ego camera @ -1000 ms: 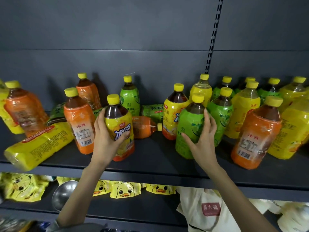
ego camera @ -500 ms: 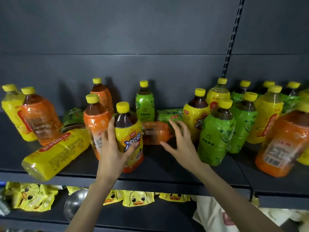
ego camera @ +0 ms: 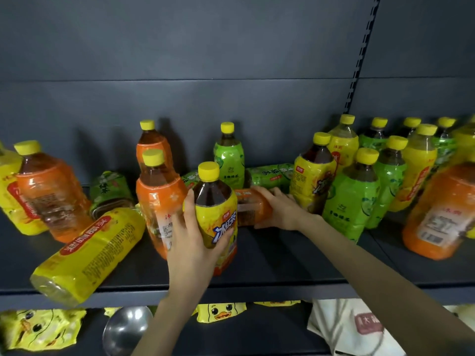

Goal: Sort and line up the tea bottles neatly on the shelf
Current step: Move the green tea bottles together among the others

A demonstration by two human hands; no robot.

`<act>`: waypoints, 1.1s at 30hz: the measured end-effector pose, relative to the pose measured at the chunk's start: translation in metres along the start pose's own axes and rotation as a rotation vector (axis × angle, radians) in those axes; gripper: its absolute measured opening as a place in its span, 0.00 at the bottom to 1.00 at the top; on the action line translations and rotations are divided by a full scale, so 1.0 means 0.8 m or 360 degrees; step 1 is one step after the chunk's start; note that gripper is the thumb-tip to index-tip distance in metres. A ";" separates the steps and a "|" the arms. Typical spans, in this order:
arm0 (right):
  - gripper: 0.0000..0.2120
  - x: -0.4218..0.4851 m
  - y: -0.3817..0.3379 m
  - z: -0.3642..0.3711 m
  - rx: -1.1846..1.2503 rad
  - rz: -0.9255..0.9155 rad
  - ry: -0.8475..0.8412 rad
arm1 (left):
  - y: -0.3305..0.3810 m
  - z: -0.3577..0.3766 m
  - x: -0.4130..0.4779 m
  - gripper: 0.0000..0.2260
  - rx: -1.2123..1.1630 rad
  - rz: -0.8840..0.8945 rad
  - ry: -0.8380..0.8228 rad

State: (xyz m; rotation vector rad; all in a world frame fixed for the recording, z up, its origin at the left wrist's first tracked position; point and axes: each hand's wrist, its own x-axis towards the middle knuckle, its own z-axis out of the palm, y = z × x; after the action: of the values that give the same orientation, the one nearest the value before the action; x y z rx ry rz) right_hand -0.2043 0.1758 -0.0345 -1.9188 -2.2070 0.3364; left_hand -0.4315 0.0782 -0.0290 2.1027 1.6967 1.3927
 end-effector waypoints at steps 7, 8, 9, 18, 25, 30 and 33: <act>0.48 -0.028 0.014 -0.007 0.0123 -0.0168 -0.0131 | 0.000 0.004 0.001 0.42 0.0049 -0.0009 -0.0005; 0.47 -0.033 0.017 -0.007 0.0262 -0.0165 -0.0080 | 0.000 0.004 0.001 0.42 0.0046 -0.0014 -0.0006; 0.45 -0.038 0.020 -0.007 0.0394 -0.0144 -0.0012 | 0.001 0.005 0.001 0.42 0.0042 -0.0021 -0.0005; 0.22 -0.060 0.024 0.021 0.1135 0.0102 0.0559 | 0.004 0.004 0.000 0.41 0.0041 -0.0056 -0.0005; 0.12 -0.059 0.023 0.016 0.1512 0.0079 0.0712 | 0.003 0.004 -0.001 0.41 0.0040 -0.0065 -0.0002; 0.10 -0.050 0.015 0.001 0.1692 0.0061 0.0869 | 0.005 0.005 -0.001 0.41 0.0029 -0.0070 0.0005; 0.10 -0.041 0.004 -0.020 0.1724 -0.0043 0.0958 | 0.004 0.005 -0.001 0.42 0.0036 -0.0083 0.0008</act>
State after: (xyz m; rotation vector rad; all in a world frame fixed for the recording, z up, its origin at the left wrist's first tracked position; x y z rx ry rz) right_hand -0.1923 0.1441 -0.0204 -1.1497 -1.2177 0.6596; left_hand -0.4262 0.0780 -0.0297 2.0524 1.7641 1.3716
